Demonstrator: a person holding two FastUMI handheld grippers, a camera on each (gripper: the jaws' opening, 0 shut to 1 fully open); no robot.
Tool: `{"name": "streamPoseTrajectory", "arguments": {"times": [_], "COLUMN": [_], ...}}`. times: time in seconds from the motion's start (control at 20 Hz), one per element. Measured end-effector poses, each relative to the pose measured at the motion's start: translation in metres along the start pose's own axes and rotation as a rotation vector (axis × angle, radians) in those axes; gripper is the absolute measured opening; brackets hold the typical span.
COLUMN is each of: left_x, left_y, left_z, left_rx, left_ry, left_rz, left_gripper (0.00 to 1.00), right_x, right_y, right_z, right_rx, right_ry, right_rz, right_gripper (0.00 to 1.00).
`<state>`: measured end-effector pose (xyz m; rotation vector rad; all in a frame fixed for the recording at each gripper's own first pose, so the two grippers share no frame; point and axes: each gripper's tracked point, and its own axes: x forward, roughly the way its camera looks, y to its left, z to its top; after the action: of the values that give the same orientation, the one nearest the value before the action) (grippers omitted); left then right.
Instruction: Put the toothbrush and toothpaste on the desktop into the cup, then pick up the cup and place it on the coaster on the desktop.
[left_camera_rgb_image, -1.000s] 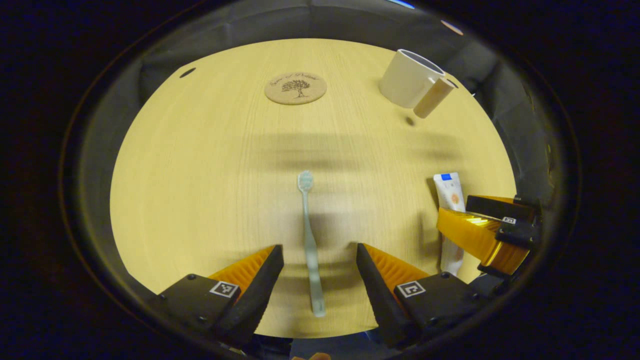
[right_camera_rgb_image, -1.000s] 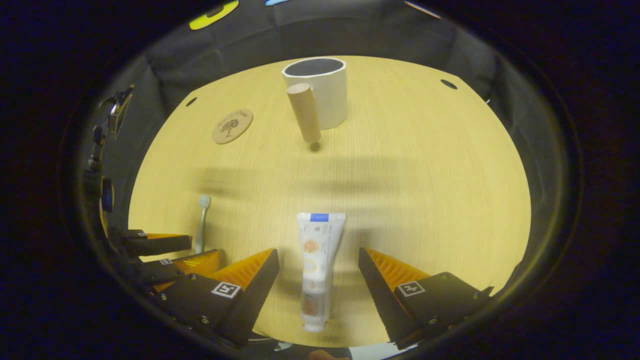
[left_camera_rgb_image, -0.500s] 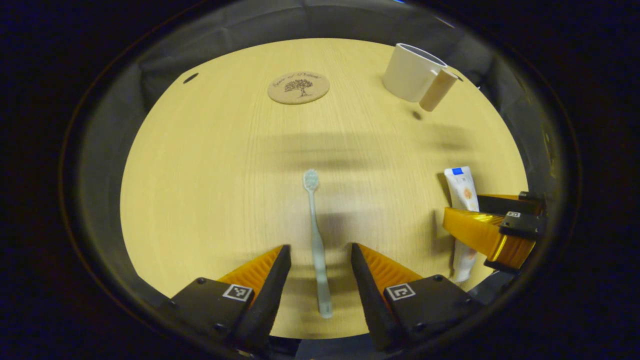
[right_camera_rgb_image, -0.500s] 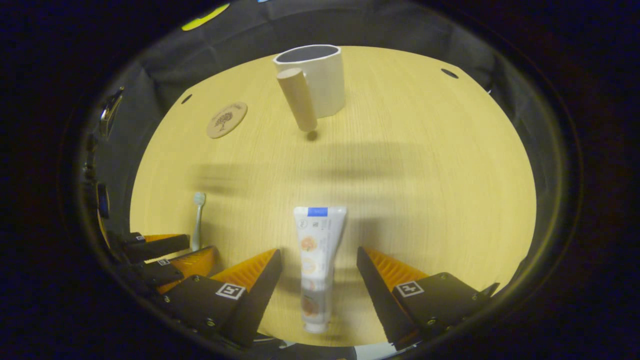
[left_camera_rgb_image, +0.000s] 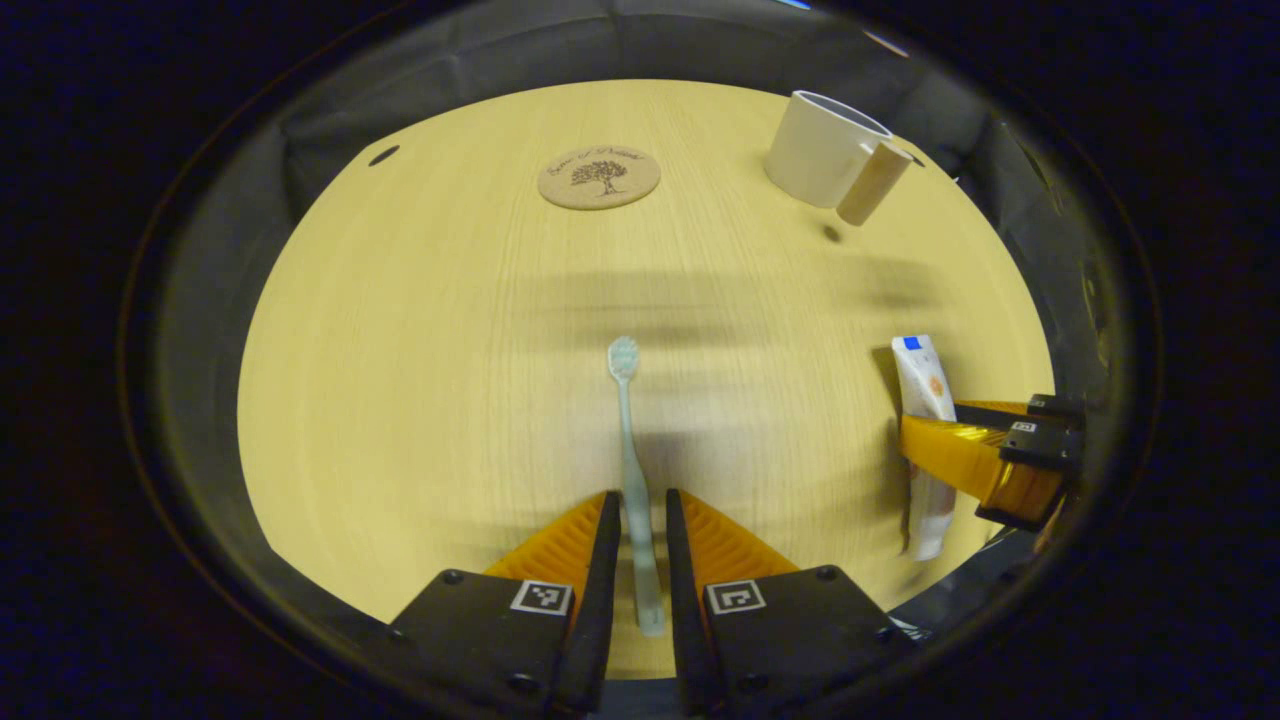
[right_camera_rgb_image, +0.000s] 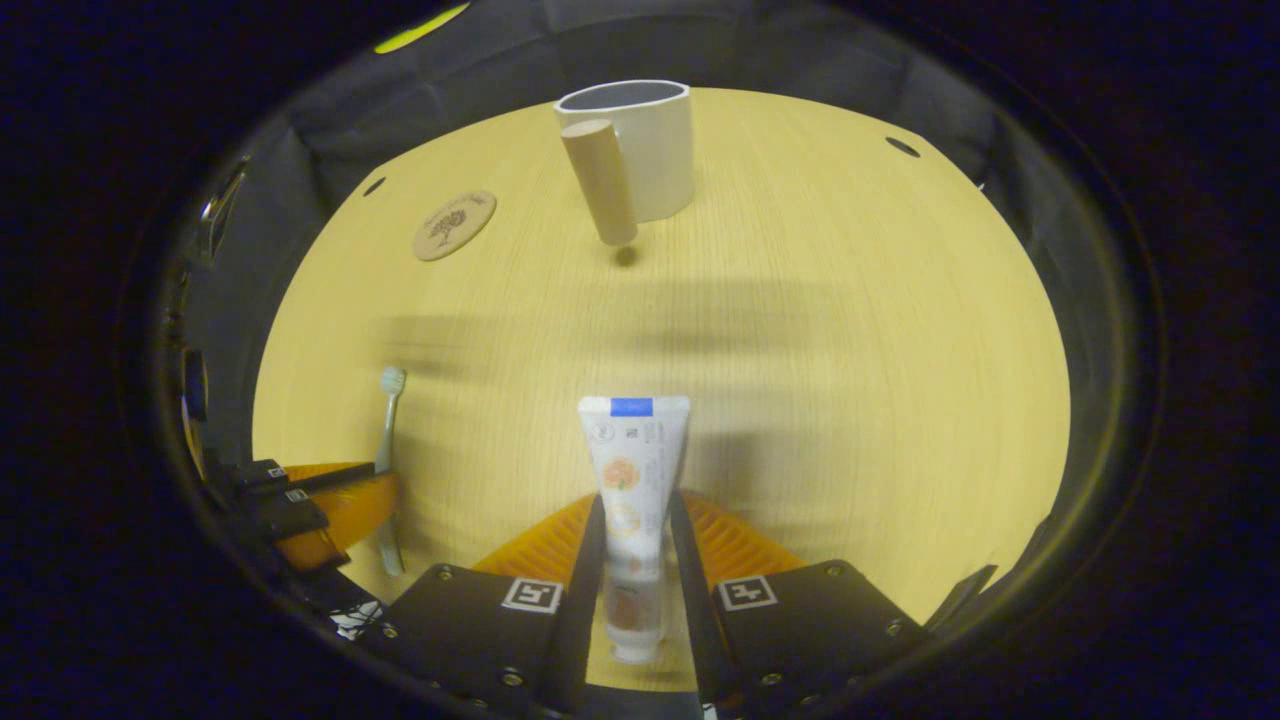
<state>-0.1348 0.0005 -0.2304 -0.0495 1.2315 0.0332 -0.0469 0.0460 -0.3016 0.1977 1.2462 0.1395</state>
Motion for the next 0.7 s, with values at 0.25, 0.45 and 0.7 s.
{"name": "streamPoseTrajectory", "arguments": {"times": [0.25, 0.45, 0.7], "left_x": [-0.001, -0.0011, -0.0034], "left_y": [0.001, 0.0017, 0.0032], "left_z": [-0.0056, -0.0062, -0.0059], "left_rx": [0.021, 0.044, 0.024], "left_ry": [-0.016, -0.023, -0.053], "left_rz": [-0.029, -0.01, -0.023], "left_gripper": [0.13, 0.09, 0.08], "right_x": [-0.0001, -0.002, -0.0057], "right_y": [0.003, 0.003, 0.0029], "right_z": [0.0017, 0.0018, 0.0075], "right_rx": [0.036, 0.066, 0.078], "right_ry": [-0.016, -0.022, -0.066], "right_rz": [0.02, 0.052, 0.072], "right_gripper": [0.22, 0.22, 0.21]}}
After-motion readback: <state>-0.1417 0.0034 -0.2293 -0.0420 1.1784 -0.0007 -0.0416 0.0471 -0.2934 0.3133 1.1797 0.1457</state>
